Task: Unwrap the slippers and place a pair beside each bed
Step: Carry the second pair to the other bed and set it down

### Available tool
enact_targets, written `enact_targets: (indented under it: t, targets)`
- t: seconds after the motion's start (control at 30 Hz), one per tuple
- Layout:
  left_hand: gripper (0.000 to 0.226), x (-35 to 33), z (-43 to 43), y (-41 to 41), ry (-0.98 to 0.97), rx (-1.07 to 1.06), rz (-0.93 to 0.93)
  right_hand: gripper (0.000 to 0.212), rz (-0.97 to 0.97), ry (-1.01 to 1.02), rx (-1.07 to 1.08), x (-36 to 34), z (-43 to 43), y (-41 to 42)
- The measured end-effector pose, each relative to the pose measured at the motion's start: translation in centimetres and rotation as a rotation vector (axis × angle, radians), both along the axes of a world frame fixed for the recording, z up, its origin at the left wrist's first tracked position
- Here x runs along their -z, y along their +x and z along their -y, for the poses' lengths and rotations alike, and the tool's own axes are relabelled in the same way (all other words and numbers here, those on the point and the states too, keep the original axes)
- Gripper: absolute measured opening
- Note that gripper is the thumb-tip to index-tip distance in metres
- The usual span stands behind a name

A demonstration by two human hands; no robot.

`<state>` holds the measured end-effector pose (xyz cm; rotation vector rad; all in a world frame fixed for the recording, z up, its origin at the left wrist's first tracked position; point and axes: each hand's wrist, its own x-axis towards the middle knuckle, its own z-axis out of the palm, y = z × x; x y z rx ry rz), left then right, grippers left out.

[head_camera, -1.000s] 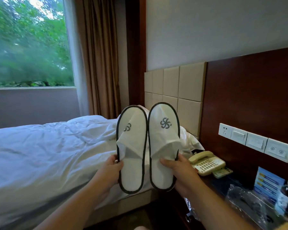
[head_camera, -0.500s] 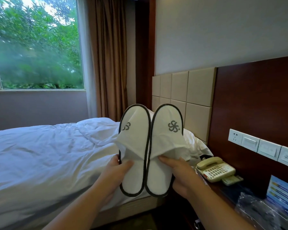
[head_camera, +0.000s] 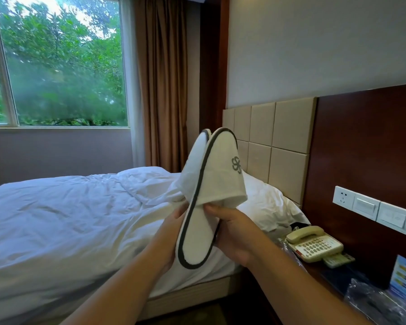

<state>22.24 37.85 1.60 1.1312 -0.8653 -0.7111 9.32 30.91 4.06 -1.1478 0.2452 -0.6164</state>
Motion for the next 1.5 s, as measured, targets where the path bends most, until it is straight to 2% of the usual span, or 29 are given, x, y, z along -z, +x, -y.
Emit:
enact_targets:
  t: [0.07,0.1,0.2,0.33,0.43,0.57,0.63,0.73,0.9,1.0,1.07,1.17,1.2,1.33,1.5]
  targets:
    - [0.05,-0.5,-0.7,0.7,0.038,-0.036,0.082,0.038,0.048,0.041,-0.05,0.0,-0.2,0.2]
    - [0.051,-0.6,-1.0,1.0,0.058,-0.081,0.119,0.036,0.08,0.071,-0.065,-0.1,-0.4,0.3]
    - [0.044,-0.9,-1.6,1.2,0.071,-0.182,0.168,0.038,0.134,0.138,0.024,-0.1,-0.9,1.0]
    - [0.028,-1.1,-1.2,0.2,0.019,-0.257,0.182,0.029,0.116,0.133,0.214,-0.5,-2.0,1.5]
    - [0.015,-1.4,-1.5,-1.0,-0.009,-0.452,0.362,0.034,0.14,0.135,0.338,-0.9,-3.0,1.9]
    - [0.028,-1.9,-1.8,-1.9,-0.142,-0.697,0.643,0.024,0.054,0.15,0.498,-1.3,-3.4,2.6]
    - [0.027,-2.6,-2.0,-2.3,-0.152,-0.636,0.56,0.016,-0.017,0.12,0.552,-1.4,-3.2,2.7]
    - [0.028,-2.8,-2.0,-2.4,-0.133,-0.52,0.479,0.015,-0.052,0.049,0.603,-1.9,-2.9,2.6]
    - [0.006,-3.0,-2.1,-2.8,-0.144,-0.48,0.179,0.016,-0.021,0.051,0.573,-2.7,-3.6,2.5]
    - [0.029,-3.1,-1.8,-3.3,-0.129,-0.46,0.048,0.024,-0.048,0.027,0.579,-2.9,-4.0,2.6]
    - [0.031,-3.1,-1.6,-3.6,-0.136,-0.441,-0.011,0.023,-0.043,-0.056,0.589,-2.9,-4.3,2.5]
    - [0.016,-3.2,-1.4,-3.8,-0.171,-0.374,0.022,0.02,0.016,-0.133,0.597,-2.7,-4.9,2.5]
    - [0.018,-3.3,-1.4,-3.8,-0.187,-0.334,0.048,0.02,0.027,-0.146,0.596,-2.7,-5.0,2.5]
    - [0.048,-3.7,-1.8,-3.4,-0.253,-0.259,0.145,0.028,-0.006,-0.278,0.646,-2.8,-4.9,2.0]
    - [0.064,-3.8,-2.2,-2.8,-0.278,-0.263,0.183,0.029,0.028,-0.615,0.707,-2.7,-4.9,1.0]
